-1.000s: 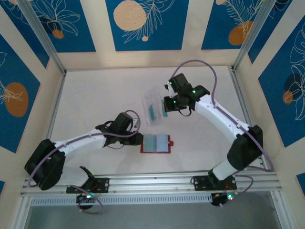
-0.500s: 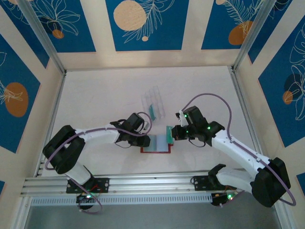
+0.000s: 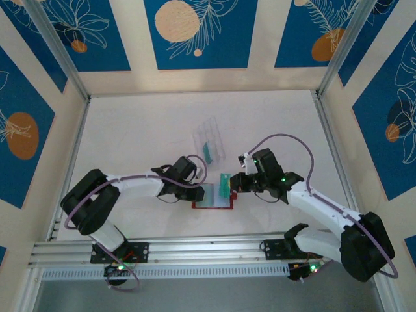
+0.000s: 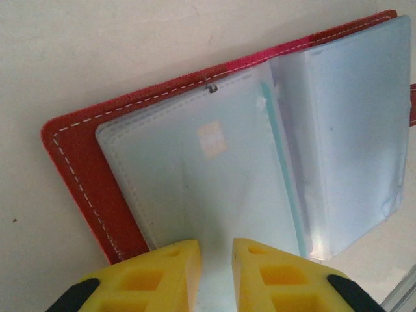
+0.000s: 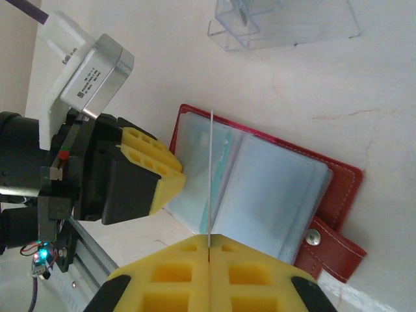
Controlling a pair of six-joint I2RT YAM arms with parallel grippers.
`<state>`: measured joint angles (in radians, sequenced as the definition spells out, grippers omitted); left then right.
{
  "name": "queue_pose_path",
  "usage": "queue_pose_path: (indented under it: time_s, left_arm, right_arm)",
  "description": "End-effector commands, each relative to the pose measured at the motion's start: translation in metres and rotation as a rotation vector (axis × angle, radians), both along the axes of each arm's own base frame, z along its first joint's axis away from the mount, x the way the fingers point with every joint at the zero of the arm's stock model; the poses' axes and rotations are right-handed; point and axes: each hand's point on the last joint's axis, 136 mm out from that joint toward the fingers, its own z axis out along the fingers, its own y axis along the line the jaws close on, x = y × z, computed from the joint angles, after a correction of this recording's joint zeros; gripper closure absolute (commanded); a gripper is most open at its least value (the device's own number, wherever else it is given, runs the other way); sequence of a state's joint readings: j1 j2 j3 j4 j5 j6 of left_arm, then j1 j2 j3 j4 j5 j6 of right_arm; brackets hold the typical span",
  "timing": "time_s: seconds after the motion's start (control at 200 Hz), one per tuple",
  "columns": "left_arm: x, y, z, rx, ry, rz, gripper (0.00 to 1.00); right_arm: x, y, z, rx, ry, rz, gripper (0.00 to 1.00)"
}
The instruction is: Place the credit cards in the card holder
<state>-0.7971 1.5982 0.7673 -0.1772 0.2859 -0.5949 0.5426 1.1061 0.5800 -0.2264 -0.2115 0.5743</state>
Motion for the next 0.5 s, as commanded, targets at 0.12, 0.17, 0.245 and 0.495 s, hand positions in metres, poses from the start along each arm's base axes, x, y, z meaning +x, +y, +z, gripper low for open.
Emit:
queue_pose_path:
  time_s: [0.12,0.17,0.245,0.495]
  left_arm:
    - [-0.017,0.025,-0.028,0.104,0.043,0.019,0.78]
    - [-0.017,0.025,-0.028,0.103,0.043,0.021,0.78]
    - [-0.018,0.026,-0.029,0.105,0.047,0.022,0.78]
    - [-0.018,0.025,-0.031,0.098,0.052,0.025,0.78]
  right_arm:
    - [0.001,0.016,-0.012,0.070,0.060,0.037,1.00]
    - [0.001,0.018,-0.015,0.077,0.069,0.043,1.00]
    - [0.001,0.021,-0.022,0.075,0.087,0.051,1.00]
    - [0.003,0.031,-0.036,0.105,0.135,0.063,1.00]
